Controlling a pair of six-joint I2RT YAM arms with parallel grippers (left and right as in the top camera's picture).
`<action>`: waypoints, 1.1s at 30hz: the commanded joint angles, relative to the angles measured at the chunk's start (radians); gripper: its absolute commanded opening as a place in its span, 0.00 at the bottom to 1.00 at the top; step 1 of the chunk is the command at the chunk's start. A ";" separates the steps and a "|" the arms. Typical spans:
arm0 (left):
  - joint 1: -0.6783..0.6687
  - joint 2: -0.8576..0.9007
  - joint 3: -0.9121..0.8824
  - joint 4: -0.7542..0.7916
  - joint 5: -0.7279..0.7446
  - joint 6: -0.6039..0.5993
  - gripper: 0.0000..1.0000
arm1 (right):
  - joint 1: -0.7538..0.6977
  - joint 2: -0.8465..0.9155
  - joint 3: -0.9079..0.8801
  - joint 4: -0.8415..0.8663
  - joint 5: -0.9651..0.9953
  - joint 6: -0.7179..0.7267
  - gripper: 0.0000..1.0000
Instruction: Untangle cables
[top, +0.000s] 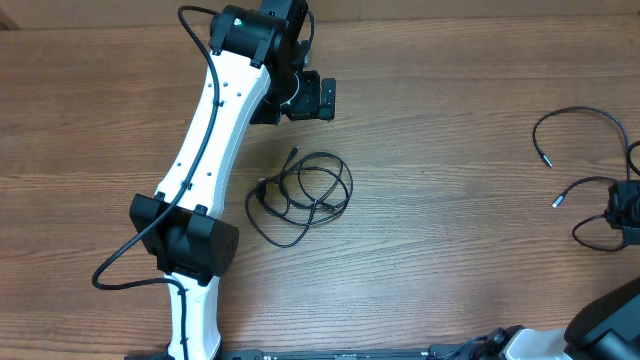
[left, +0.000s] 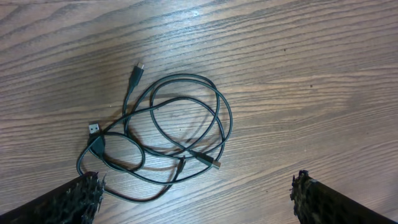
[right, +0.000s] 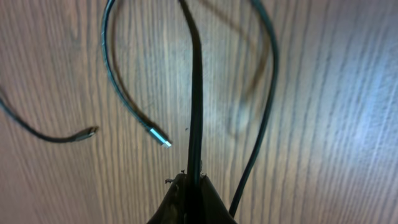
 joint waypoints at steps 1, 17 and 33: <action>-0.001 0.003 -0.007 -0.005 -0.007 0.019 0.99 | 0.009 -0.019 0.022 0.017 -0.020 0.025 0.04; -0.001 0.003 -0.007 -0.003 -0.007 0.019 1.00 | 0.240 0.092 0.021 0.420 -0.080 0.005 0.04; -0.001 0.003 -0.007 -0.010 -0.007 0.018 0.99 | 0.266 0.184 0.230 0.522 -0.172 -0.368 0.80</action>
